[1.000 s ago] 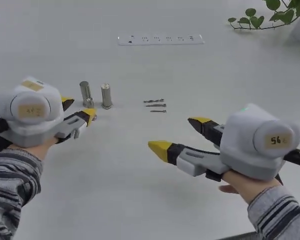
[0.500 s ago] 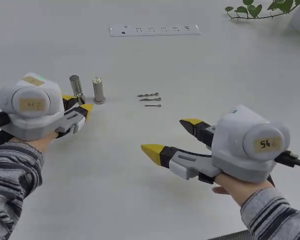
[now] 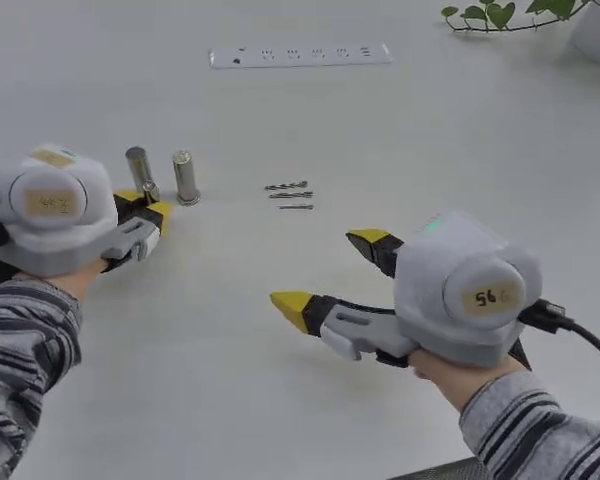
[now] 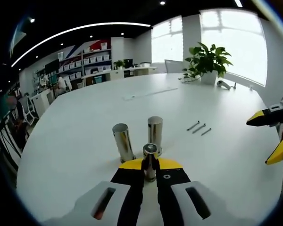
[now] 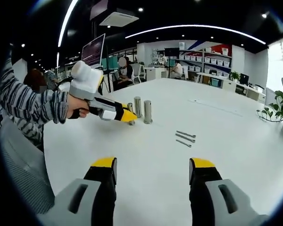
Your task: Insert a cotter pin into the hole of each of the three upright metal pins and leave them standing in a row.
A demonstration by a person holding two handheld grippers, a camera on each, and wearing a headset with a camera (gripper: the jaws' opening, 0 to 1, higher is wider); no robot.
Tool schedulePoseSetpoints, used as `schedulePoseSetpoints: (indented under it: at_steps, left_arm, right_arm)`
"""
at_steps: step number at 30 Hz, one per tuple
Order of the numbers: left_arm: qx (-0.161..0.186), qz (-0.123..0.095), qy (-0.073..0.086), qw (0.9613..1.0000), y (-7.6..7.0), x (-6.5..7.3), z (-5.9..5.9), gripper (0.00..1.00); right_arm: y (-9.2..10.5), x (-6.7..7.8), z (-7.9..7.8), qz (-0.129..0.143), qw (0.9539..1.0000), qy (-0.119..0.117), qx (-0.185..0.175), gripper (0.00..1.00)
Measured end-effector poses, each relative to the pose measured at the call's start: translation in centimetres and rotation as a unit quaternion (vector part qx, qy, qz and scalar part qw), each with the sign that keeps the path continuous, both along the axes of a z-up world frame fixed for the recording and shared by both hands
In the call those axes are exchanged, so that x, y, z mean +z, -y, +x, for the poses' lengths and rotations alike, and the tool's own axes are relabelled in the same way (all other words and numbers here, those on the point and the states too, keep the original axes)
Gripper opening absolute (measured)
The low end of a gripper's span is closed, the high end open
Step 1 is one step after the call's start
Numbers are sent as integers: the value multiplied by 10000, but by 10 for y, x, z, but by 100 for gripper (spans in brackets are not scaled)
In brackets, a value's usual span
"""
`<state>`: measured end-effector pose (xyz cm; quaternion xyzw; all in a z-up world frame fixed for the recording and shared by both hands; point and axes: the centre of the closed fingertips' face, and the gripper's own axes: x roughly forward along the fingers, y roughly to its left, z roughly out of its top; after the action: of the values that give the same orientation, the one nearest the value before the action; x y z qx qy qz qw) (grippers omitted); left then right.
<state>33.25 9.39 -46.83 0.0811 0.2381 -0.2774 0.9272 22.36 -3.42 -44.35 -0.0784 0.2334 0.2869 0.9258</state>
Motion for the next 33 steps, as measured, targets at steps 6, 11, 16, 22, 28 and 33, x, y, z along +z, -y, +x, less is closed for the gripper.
schedulePoseSetpoints:
  at_steps: [6, 11, 16, 22, 28, 33]
  left_arm:
    - [-208, -4, 85, 9997, 18, 8, -12, 5]
    - [-275, -193, -33, 9994, 33, 8, -23, 5]
    - [-310, -274, -71, 9991, 44, 9, -33, 5]
    - [-512, -248, -107, 9983, 62, 4, -45, 5]
    - [-617, -241, -80, 9978, 69, 2, -53, 5]
    - [-730, -166, -3, 9972, 73, 2, -54, 6]
  right_arm:
    - [3, -2, 2, 54, 9999, -54, -73, 59]
    - [10, -4, 3, -2, 9997, -113, -205, 59]
    - [13, -6, 4, -41, 9996, -128, -257, 58]
    - [15, -7, 4, -64, 9994, -149, -300, 58]
    - [17, -7, 5, -87, 9993, -147, -320, 58]
    - [18, -8, 5, -91, 9992, -163, -354, 58]
